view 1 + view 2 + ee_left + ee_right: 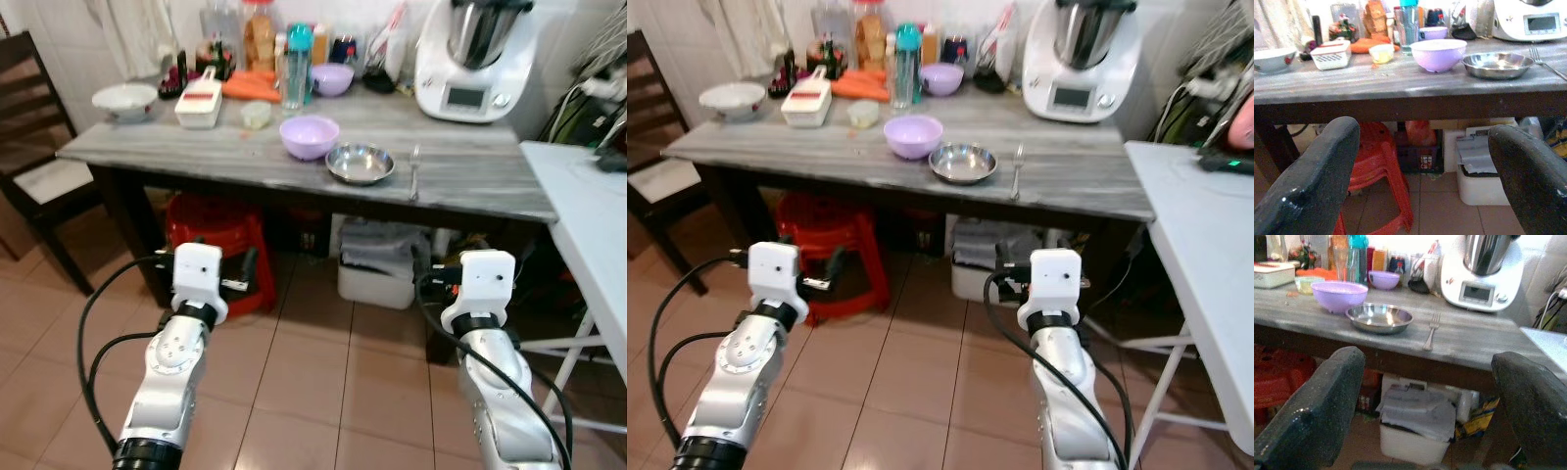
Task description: Setting the table
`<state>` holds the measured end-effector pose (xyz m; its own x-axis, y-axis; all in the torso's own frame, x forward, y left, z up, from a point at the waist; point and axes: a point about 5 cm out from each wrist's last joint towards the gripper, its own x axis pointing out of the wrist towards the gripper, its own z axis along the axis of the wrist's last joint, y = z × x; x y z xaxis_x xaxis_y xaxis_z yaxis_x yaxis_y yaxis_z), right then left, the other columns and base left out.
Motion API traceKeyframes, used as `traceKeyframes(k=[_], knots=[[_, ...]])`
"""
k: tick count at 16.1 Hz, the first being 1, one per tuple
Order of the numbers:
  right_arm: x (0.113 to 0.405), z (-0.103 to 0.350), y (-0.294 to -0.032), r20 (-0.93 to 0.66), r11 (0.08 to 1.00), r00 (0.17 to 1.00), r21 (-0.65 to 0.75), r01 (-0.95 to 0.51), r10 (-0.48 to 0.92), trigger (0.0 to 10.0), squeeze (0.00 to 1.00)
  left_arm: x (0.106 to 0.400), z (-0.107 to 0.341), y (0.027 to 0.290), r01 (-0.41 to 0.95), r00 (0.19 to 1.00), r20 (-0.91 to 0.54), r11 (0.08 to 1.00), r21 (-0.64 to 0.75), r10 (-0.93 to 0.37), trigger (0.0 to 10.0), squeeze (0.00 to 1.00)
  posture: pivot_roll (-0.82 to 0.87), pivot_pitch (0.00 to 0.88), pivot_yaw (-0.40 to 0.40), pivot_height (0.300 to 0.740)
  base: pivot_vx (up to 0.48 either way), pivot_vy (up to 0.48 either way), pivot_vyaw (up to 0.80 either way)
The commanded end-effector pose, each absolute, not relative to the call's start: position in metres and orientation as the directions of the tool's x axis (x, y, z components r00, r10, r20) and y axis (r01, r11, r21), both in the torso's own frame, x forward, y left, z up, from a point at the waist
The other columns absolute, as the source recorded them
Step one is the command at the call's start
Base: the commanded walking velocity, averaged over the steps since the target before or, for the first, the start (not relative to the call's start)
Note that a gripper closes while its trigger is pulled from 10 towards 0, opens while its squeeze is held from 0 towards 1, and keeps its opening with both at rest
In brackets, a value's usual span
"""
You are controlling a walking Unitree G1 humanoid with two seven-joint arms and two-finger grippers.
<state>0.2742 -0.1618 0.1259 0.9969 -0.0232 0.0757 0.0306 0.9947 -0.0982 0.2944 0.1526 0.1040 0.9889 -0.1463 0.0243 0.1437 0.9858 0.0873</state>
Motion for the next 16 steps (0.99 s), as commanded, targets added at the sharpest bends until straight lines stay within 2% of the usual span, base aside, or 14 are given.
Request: traceKeyframes(k=[1, 9, 13, 16], knots=[[0.2755, 0.127, -0.1617, 0.071, 0.996, 0.997, -0.084, 0.026, -0.02, 10.0, 0.0, 0.2957, 0.1052, 0.1518, 0.151, 0.988, 0.027, 0.984, 0.09, -0.154, 10.0, 0.0, -0.05, 0.0, -0.025, 0.74, 0.0, -0.262, 0.0], [0.2762, 0.1277, -0.163, 0.07, 0.997, 0.997, -0.074, 0.019, -0.013, 10.0, 0.0, 0.2974, 0.1067, 0.1497, 0.159, 0.986, 0.033, 0.984, 0.085, -0.162, 10.0, 0.0, -0.05, 0.0, -0.024, 0.74, 0.0, -0.405, 0.0], [0.2749, 0.1309, -0.1638, 0.089, 0.999, 0.995, -0.001, 0.034, -0.034, 10.0, 0.0, 0.2971, 0.1064, 0.1488, 0.166, 0.985, 0.032, 0.983, 0.083, -0.169, 10.0, 0.0, -0.05, 0.0, -0.022, 0.74, 0.0, -0.411, 0.0], [0.275, 0.13, -0.1634, 0.082, 0.999, 0.996, 0.004, 0.035, -0.035, 10.0, 0.0, 0.2972, 0.1063, 0.1485, 0.17, 0.984, 0.033, 0.982, 0.083, -0.174, 10.0, 0.0, -0.05, 0.0, -0.022, 0.74, 0.0, -0.411, 0.0]])
